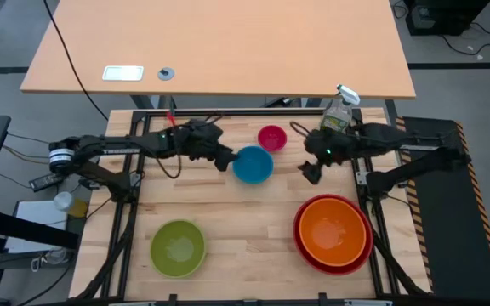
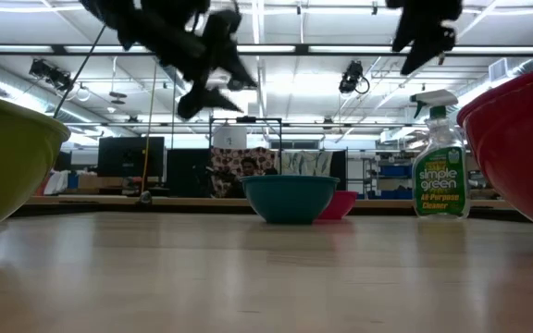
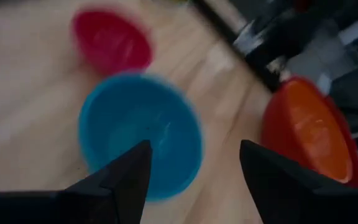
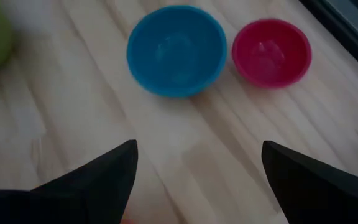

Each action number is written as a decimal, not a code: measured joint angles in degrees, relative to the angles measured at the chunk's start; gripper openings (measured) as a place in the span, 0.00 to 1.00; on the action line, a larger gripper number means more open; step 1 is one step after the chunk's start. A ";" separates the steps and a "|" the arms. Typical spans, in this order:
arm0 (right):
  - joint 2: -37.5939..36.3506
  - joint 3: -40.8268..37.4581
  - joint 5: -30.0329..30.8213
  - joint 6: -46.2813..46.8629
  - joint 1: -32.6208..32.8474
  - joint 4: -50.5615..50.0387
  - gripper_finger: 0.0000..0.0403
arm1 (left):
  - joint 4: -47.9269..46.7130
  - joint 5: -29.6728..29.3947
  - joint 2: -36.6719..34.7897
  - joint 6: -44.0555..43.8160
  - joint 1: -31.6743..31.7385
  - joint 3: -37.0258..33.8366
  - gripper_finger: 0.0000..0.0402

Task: Nest bowls inside each other
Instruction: Stack the green bowl on top of the orange bowl

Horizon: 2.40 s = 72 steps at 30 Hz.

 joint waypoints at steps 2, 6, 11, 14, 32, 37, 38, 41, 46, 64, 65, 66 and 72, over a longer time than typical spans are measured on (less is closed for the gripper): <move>0.60 -1.03 -1.07 -0.23 -1.90 1.94 0.86 | -0.71 1.03 -0.04 -2.95 0.34 -1.57 0.61; 1.11 -2.90 -2.54 -1.65 -3.26 4.30 0.86 | -11.24 5.51 -4.09 -1.16 -1.66 0.56 0.60; 1.87 -3.25 -2.67 -5.21 -3.60 5.51 0.86 | -35.81 16.26 -7.52 7.61 -7.44 5.26 0.55; 2.00 -3.25 -2.66 -6.68 -4.29 6.40 0.86 | -47.58 18.59 -9.21 10.70 -13.56 5.70 0.52; 1.94 -3.25 -2.67 -6.50 -5.16 10.88 0.86 | -56.55 -4.10 -8.81 -2.61 -40.44 0.41 0.53; 1.94 -3.25 -2.66 -6.65 -5.16 11.54 0.86 | -49.13 -0.40 -8.81 -3.48 -40.44 -1.76 0.53; 1.94 -3.25 -2.67 -6.65 -5.16 11.54 0.86 | -47.55 0.14 -8.82 -3.90 -40.44 -2.29 0.53; 1.94 -3.25 -2.68 -6.65 -5.16 11.54 0.86 | -46.02 0.61 -8.81 -5.60 -40.44 -4.66 0.53; 1.94 -3.25 -3.71 -6.65 -5.16 11.54 0.86 | -45.45 0.08 -8.81 -8.88 -40.42 -8.05 0.53; 1.94 -3.25 -3.74 -6.69 -5.16 11.46 0.86 | -38.31 0.82 -8.81 -9.27 -40.42 -12.02 0.24; 1.94 -3.25 -3.72 -6.71 -5.16 11.46 0.86 | -38.30 0.82 -8.81 -9.30 -40.42 -12.02 0.21; 1.94 -3.25 -3.72 -6.71 -5.16 11.46 0.86 | -38.32 0.83 -8.81 -9.50 -40.42 -12.02 0.17; 1.94 -3.25 -3.72 -7.32 -5.15 11.43 0.86 | -38.57 0.89 -8.85 -11.70 -40.42 -12.00 0.03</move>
